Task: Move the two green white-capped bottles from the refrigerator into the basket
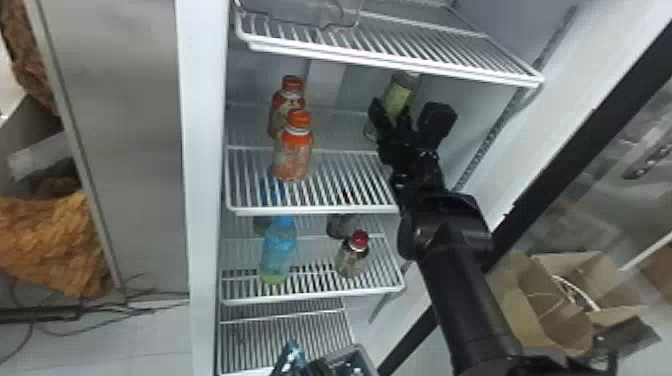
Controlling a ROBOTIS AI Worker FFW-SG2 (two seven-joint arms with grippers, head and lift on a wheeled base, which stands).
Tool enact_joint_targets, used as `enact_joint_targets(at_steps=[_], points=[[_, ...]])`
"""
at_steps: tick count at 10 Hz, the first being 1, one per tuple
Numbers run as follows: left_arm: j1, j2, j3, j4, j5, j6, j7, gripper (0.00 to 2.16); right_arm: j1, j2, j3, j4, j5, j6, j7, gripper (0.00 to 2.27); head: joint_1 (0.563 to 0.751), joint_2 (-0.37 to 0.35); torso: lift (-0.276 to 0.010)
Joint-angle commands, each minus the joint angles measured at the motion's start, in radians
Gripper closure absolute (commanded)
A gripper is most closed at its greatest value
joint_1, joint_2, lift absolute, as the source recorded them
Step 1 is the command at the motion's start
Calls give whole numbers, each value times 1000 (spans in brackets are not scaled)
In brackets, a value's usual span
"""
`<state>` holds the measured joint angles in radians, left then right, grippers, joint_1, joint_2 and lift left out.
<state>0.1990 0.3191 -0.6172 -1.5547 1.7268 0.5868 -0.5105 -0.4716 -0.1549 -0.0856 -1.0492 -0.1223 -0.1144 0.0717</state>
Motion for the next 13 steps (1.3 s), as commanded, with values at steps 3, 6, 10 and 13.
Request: enact_joint_targets(at_steps=[3,6,10,13], points=[[7,0,7,0,0,-3,0,1216,103,3,16,-160,-5,48,8,888,695,-350,-4],[14,-2,15,0,0,-3,-2,1214,233,12,-16,-351,-13,131,26,888,695,-350,-4],[24,-2,23,0,-4,-5,-6,1214,381,18,-52,-552,-19,190,60,888,695,-350,-4],[27,-2,25,0,-6,-8,-8,1216,459,20,-64,-680,-21,227,88,888,695,-350,-4]])
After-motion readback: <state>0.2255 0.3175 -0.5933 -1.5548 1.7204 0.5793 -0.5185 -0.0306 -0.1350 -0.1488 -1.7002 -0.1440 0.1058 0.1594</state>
